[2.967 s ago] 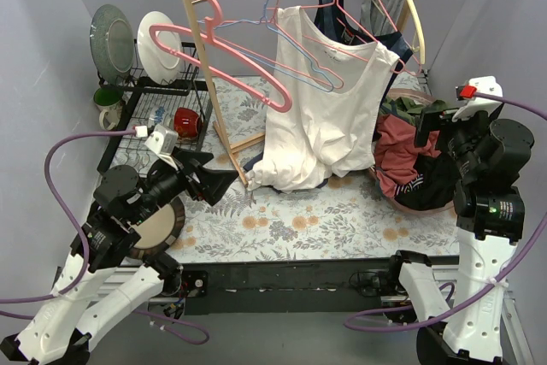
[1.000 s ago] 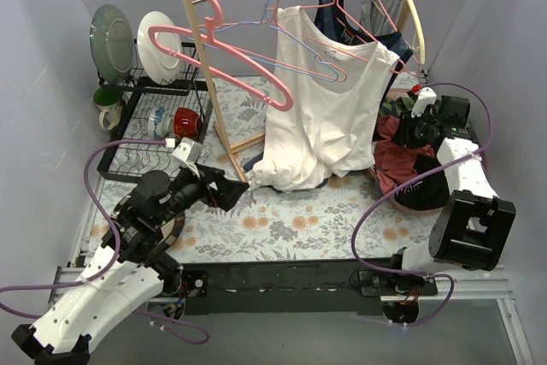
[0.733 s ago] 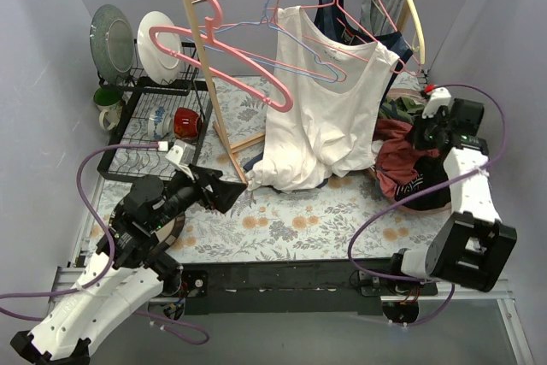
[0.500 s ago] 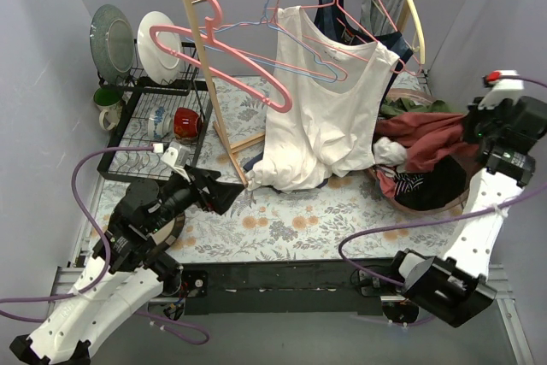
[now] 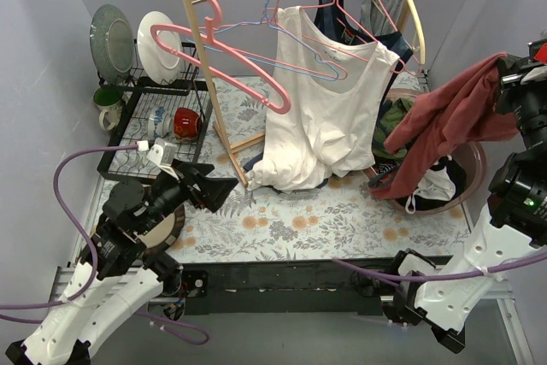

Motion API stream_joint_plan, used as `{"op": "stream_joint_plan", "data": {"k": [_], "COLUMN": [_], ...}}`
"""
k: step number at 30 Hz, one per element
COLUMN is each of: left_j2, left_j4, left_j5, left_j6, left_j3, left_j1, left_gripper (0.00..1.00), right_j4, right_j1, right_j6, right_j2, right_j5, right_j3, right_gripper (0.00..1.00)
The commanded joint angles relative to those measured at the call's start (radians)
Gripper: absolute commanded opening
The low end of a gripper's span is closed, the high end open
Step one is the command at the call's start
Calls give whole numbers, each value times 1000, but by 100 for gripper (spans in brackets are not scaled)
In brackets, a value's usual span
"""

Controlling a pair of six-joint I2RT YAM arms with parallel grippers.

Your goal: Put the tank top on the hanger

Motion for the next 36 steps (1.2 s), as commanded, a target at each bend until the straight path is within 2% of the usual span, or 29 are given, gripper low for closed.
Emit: {"op": "stream_joint_plan", "data": {"k": [1, 5, 10, 12, 13, 15, 16, 17, 18, 20, 22, 24, 25, 27, 32, 36], "left_j2": [-2, 21, 57, 70, 70, 70, 70, 70, 68, 65, 57, 39, 33, 16, 21, 44], "left_j4": [-26, -13, 2, 13, 19, 40, 48, 57, 66, 74, 79, 77, 76, 66, 63, 88], "left_j5": [-19, -6, 37, 50, 51, 56, 59, 59, 60, 57, 60, 60, 60, 59, 62, 83], "left_j6": [17, 18, 10, 4, -6, -19, -31, -34, -40, -52, -60, -68, -69, -69, -60, -71], "left_j3": [34, 33, -6, -25, -47, -70, -90, -96, -102, -119, -128, -142, -145, -151, -157, -164], "left_j1": [-4, -4, -5, -4, -5, -5, -5, -5, -4, -4, -4, -4, -4, -4, -4, -4], "left_gripper": [98, 98, 98, 98, 98, 98, 98, 98, 98, 98, 98, 98, 98, 98, 98, 98], "right_j4": [22, 66, 169, 279, 327, 642, 883, 1139, 1614, 1801, 1811, 1806, 1899, 1836, 2079, 2277], "right_j1": [-4, -4, -28, -63, -80, -154, -187, -262, -302, -402, -412, -412, -409, -396, -398, -462], "right_j6": [112, 189, 359, 413, 518, 725, 878, 1300, 1479, 1757, 1787, 1897, 1971, 1928, 2088, 2273], "right_j2": [27, 21, -12, -28, -43, -63, -98, -114, -120, -115, -108, -60, 2, 9, -41, -57], "right_j5": [-208, -346, -514, -581, -610, -734, -779, -817, -822, -824, -795, -786, -769, -762, -713, -654], "right_j3": [117, 179, 162, 139, 128, 75, -33, -106, -140, -116, -112, -54, -33, -25, -82, -105], "right_gripper": [1, 1, 1, 1, 1, 1, 1, 1, 1, 1, 1, 1, 1, 1, 1, 1]}}
